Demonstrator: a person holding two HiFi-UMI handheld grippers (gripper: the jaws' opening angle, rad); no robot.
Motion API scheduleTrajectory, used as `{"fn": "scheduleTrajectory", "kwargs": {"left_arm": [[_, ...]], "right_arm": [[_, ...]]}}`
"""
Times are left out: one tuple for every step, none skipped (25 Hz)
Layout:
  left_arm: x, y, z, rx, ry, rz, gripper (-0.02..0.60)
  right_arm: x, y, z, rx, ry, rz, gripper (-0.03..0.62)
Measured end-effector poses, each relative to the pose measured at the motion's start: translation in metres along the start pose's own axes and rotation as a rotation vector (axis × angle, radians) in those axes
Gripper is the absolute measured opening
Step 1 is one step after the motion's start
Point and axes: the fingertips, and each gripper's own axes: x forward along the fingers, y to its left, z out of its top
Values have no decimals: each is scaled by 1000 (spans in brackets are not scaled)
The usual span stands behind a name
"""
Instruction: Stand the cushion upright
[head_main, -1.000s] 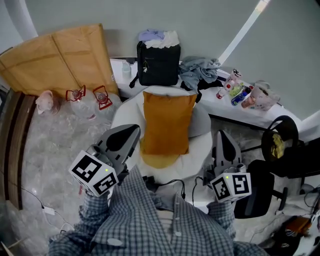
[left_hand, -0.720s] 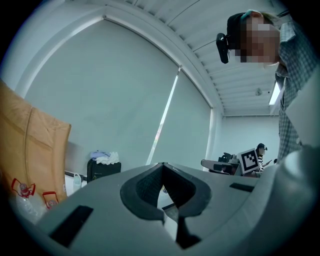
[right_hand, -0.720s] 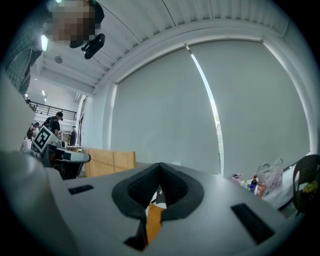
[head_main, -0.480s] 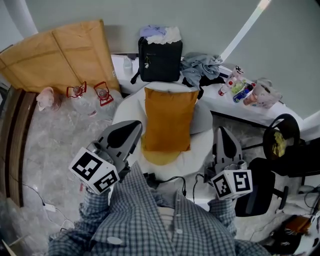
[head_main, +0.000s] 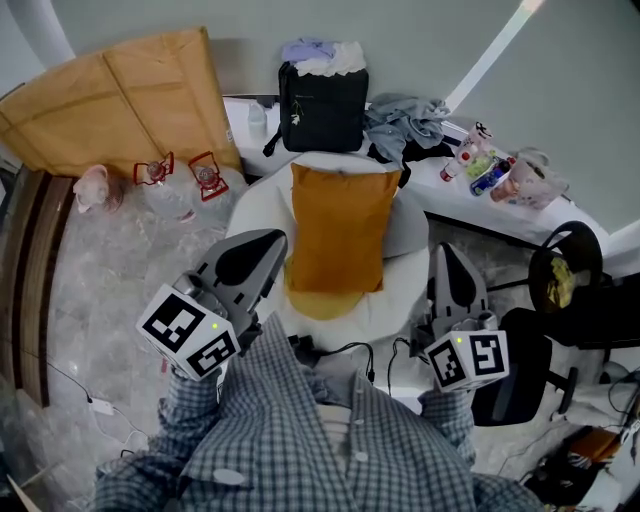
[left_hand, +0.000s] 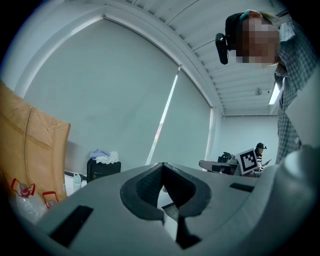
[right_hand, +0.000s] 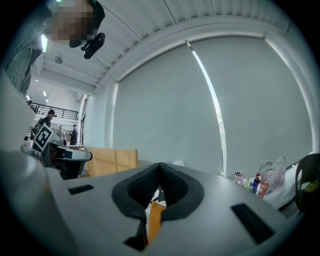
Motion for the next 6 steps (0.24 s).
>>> {"fn": "scheduleTrajectory", "kwargs": {"left_arm": [[0, -1, -1, 0, 3, -1, 6], [-1, -2, -2, 0, 8, -2, 6], [-2, -3, -5, -3, 18, -5, 6], [-4, -5, -10, -7, 30, -10, 6], [-7, -8, -15, -14, 45, -16, 6], [-9, -11, -21, -21, 61, -22, 6]], "right_arm": [[0, 0, 0, 0, -1, 0, 6], [1, 0, 1, -2, -4, 1, 5], [2, -1, 1, -3, -8, 3, 6], [3, -1, 2, -5, -12, 3, 6], [4, -2, 3, -8, -17, 3, 6], [5, -3, 4, -11, -22, 3, 6]]}}
